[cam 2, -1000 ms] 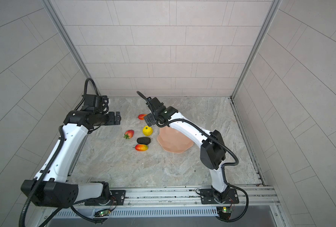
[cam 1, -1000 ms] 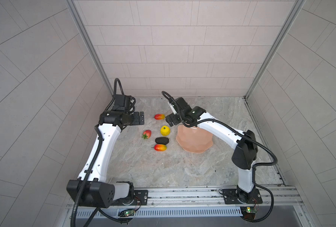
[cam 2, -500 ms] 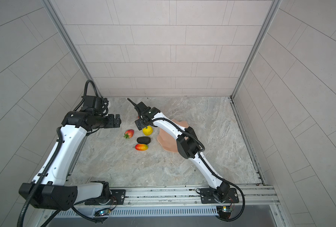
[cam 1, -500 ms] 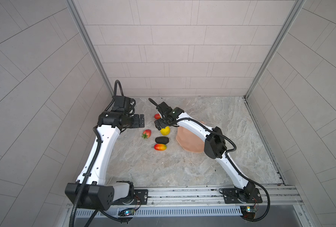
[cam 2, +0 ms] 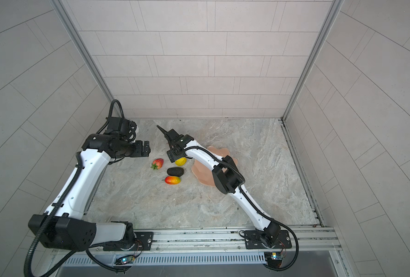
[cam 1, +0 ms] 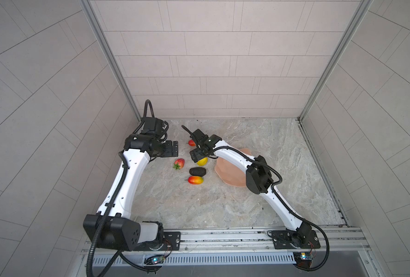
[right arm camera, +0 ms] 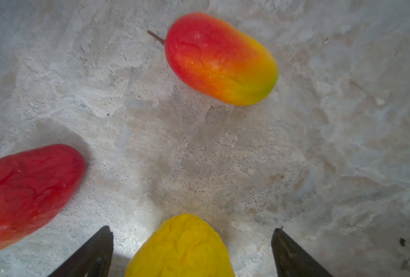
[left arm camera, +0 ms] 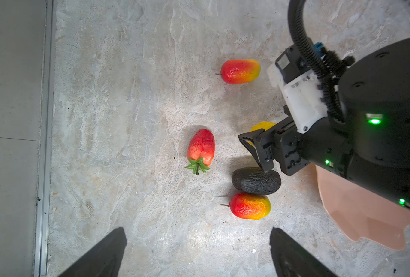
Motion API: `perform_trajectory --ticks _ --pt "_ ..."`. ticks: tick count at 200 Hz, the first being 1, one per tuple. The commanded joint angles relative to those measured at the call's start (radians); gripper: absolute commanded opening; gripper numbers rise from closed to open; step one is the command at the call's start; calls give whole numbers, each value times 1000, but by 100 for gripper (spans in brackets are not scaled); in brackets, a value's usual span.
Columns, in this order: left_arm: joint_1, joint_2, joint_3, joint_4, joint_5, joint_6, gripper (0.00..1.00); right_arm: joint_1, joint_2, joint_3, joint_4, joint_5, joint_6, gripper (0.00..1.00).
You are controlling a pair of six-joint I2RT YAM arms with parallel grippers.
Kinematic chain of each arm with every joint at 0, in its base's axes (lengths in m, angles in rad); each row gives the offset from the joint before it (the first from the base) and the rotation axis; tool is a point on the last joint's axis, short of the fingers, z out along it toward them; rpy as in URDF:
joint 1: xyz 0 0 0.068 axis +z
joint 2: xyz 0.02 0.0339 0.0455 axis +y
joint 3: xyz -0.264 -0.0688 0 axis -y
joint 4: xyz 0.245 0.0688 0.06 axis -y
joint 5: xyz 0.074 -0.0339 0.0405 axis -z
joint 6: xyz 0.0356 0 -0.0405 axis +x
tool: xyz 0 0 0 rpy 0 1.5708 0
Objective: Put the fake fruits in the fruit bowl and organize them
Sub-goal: 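Reach the right gripper to the yellow lemon and close on it, then carry the lemon into the pink bowl and open the right gripper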
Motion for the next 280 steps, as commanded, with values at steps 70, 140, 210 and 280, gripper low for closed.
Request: perform_trajectory --ticks 70,140,210,280 --pt "-9 -39 18 -27 -27 -28 100 5 -3 17 -51 -5 18 48" --pt "-9 -64 -2 -15 -12 -33 100 5 -154 18 -77 3 -29 28" --pt "-12 -85 -20 -13 -6 -32 100 -15 -394 -137 -113 77 -65 22" --pt "-13 -79 -28 -2 -6 -29 100 -160 -676 -665 -12 125 -65 22"
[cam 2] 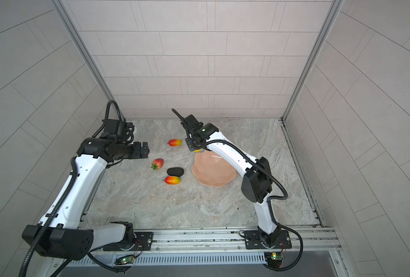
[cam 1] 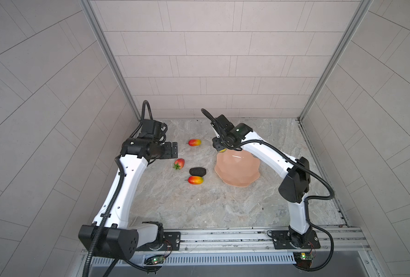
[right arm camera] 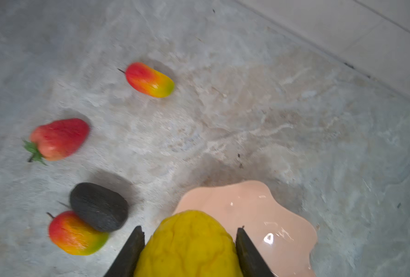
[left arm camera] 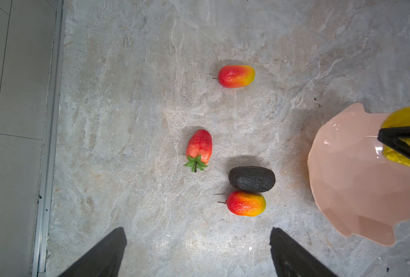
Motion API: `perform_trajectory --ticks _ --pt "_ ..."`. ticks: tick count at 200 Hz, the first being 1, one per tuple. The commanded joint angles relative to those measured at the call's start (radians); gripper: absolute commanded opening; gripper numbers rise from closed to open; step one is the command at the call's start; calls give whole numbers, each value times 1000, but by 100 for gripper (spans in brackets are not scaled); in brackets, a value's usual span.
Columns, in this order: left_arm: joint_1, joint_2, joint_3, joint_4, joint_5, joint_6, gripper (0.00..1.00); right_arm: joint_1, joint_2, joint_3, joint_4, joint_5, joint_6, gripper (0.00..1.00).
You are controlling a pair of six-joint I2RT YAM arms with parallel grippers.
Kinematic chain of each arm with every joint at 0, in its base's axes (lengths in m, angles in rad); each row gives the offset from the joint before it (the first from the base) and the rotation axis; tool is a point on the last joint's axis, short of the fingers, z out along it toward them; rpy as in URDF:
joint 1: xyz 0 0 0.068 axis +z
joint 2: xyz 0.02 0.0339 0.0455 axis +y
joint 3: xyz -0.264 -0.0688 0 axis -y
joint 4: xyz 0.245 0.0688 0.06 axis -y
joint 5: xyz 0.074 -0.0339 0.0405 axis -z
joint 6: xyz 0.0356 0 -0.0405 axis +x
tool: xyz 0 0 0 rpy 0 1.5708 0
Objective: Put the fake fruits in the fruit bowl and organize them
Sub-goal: 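Carry the lemon into the pink bowl and open the right gripper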
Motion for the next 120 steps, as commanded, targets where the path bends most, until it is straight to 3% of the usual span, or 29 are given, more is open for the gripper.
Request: perform_trajectory --ticks 1,61,99,120 --pt "-5 -10 -6 1 2 -8 100 -44 -64 -138 21 32 3 22" --pt "-17 6 6 3 3 -10 100 -53 -91 -444 182 -19 79 25" --pt "-25 12 20 -4 -2 -9 100 -43 -59 -501 244 -30 115 28" --pt "-28 14 23 -6 -5 -10 100 -43 -40 -511 262 -37 105 37"
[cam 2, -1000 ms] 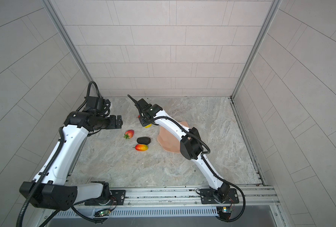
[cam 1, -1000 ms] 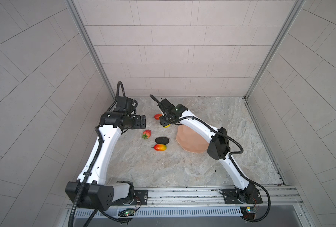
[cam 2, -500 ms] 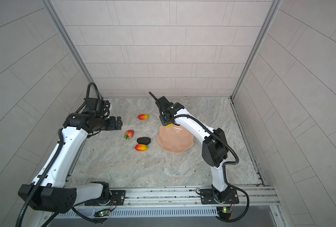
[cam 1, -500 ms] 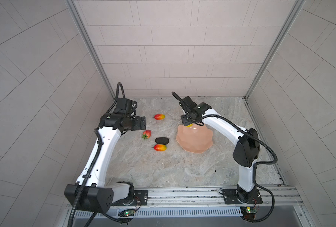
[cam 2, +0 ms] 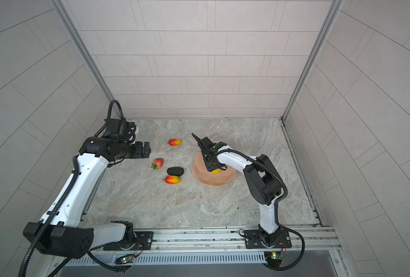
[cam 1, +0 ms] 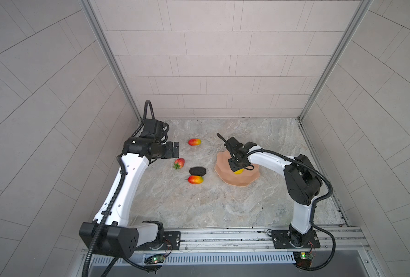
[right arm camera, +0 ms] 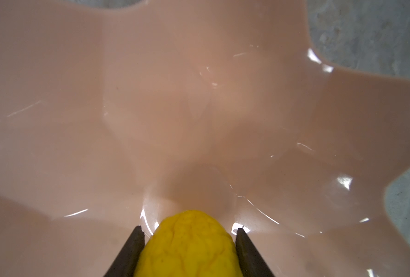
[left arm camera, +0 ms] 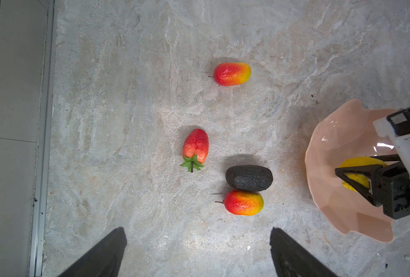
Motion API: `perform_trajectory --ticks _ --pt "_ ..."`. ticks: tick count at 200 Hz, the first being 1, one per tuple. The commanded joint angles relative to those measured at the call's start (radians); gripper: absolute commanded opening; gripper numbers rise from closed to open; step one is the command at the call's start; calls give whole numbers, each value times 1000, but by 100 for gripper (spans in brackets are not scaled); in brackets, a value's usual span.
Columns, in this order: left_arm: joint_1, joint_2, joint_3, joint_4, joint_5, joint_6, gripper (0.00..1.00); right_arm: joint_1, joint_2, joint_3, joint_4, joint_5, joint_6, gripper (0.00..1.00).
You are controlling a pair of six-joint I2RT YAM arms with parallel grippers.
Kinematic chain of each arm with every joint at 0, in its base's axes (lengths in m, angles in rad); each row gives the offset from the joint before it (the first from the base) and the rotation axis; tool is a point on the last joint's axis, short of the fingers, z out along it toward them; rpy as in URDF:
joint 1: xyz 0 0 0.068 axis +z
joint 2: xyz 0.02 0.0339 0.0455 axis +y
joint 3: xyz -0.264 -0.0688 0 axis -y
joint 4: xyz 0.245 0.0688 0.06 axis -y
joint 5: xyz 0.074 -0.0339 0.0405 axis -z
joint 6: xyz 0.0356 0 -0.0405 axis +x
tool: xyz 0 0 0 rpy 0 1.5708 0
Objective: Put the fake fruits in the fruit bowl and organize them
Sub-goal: 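Carry the lemon into the pink bowl and open the right gripper, then move the right gripper to the dark avocado and grasp it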
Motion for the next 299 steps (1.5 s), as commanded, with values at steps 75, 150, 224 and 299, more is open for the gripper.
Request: perform_trajectory --ticks 75,150,224,299 --pt "-20 -2 23 -16 -22 -9 100 5 13 -17 40 6 11 63" --pt "-24 -11 16 -18 -23 -6 100 15 -48 67 -55 56 -38 86" --pt "-24 -24 2 -19 -29 -4 100 180 -43 252 -17 24 -216 100" --pt "-26 -36 0 -35 -37 0 100 253 194 413 68 -114 -170 99"
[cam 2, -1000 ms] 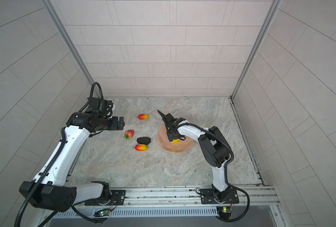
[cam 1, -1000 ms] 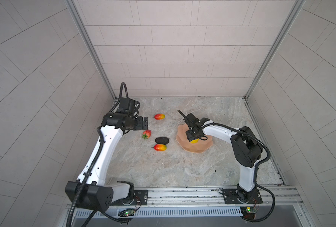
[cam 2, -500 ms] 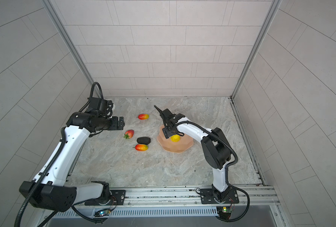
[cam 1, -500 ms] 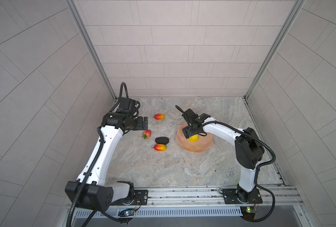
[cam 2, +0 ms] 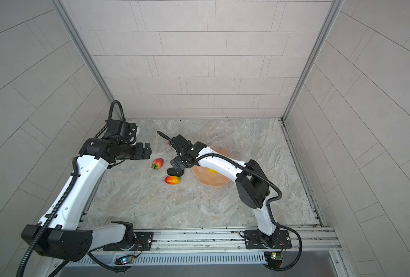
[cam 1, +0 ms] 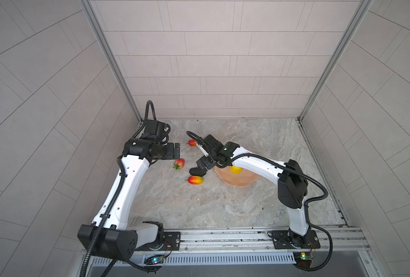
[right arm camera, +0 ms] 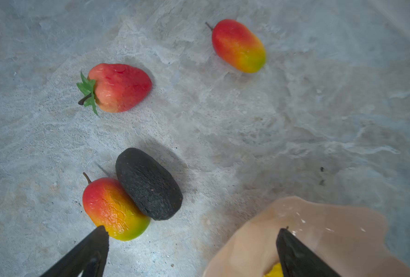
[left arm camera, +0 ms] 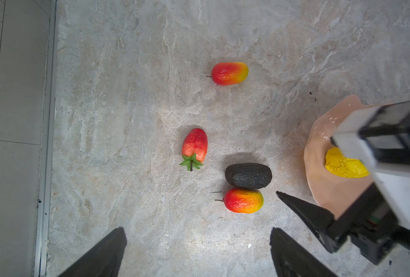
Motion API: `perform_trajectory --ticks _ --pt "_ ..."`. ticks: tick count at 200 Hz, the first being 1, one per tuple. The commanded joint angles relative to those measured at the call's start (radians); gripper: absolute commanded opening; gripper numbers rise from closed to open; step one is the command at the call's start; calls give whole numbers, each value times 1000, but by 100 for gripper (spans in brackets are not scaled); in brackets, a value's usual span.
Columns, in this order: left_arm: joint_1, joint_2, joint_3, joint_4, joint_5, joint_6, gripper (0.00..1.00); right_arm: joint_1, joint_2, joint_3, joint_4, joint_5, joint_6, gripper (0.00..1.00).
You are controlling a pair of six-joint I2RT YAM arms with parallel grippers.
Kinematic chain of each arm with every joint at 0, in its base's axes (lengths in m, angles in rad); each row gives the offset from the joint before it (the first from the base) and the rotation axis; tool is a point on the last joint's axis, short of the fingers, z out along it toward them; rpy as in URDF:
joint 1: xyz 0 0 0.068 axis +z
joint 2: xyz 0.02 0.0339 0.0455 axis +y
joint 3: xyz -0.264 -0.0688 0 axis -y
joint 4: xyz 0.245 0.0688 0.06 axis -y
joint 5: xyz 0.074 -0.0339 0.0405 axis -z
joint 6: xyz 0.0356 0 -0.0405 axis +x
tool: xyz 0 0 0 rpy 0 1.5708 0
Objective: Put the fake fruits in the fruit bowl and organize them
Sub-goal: 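Move the right gripper to the dark avocado and grasp it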
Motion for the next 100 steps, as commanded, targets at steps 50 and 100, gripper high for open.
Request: perform_trajectory --ticks 50,100 --pt "-3 -5 3 -25 -16 2 100 28 162 86 20 -75 15 85" --pt "-4 -7 4 -28 -29 11 100 28 230 103 35 -104 39 74"
